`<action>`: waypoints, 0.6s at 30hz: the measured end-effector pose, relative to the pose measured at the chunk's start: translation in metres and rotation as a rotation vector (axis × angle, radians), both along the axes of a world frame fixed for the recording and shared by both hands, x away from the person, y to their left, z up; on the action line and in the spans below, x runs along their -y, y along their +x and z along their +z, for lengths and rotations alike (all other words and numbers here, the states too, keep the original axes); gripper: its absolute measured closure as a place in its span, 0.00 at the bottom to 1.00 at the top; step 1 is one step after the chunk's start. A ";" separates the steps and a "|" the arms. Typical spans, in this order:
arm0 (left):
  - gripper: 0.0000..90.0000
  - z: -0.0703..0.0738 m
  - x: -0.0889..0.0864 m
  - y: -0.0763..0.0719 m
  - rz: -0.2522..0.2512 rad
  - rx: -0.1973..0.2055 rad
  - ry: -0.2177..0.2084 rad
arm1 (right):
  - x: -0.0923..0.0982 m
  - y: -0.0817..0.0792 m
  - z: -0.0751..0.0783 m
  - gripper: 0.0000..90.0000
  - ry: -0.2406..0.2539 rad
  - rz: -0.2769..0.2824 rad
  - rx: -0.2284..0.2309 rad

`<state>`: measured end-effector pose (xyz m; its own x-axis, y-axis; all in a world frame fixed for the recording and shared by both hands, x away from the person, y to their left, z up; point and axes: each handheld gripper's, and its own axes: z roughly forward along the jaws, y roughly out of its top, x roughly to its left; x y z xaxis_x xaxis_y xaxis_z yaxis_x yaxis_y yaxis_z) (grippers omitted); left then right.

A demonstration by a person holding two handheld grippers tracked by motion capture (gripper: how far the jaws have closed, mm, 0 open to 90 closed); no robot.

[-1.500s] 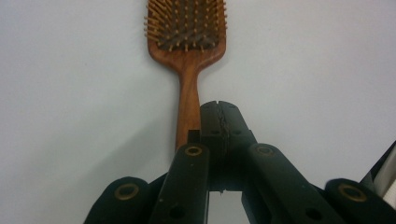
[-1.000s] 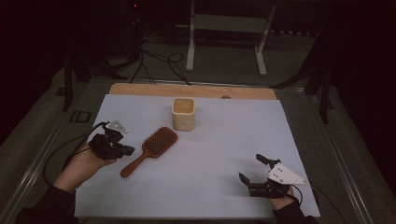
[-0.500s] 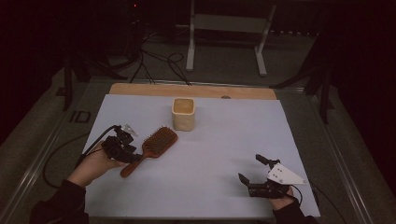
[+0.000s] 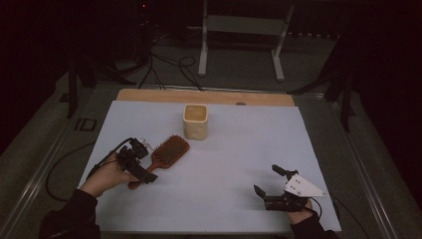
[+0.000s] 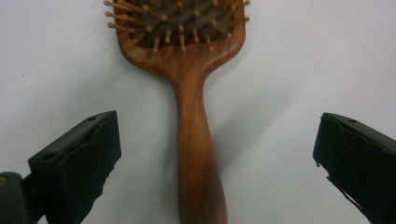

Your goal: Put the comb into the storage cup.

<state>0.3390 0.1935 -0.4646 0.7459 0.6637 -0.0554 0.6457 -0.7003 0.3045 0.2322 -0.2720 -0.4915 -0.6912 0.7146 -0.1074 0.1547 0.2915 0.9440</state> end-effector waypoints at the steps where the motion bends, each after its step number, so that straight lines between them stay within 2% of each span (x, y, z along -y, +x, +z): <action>1: 0.00 -0.002 0.001 0.001 0.001 -0.004 0.001 | 0.000 0.000 0.000 0.11 0.002 0.000 -0.001; 5: 0.00 -0.006 0.003 0.005 -0.017 -0.015 -0.002 | 0.000 0.000 0.000 0.11 -0.001 0.001 0.002; 6: 0.00 -0.007 0.004 0.007 -0.008 -0.012 0.007 | 0.000 0.000 0.000 0.11 0.002 0.002 -0.001; 8: 0.00 -0.010 0.005 0.010 -0.021 -0.029 0.010 | 0.000 0.000 0.000 0.11 0.003 0.001 -0.002; 10: 0.04 -0.012 0.006 0.011 -0.025 -0.034 0.015 | 0.000 0.000 0.000 0.11 0.001 0.002 0.000; 16: 0.08 -0.017 0.005 0.020 0.002 -0.055 0.040 | 0.000 0.000 0.000 0.11 0.002 0.004 -0.001; 18: 0.09 -0.018 0.005 0.022 0.004 -0.049 0.062 | 0.000 0.000 0.000 0.11 0.005 0.004 -0.003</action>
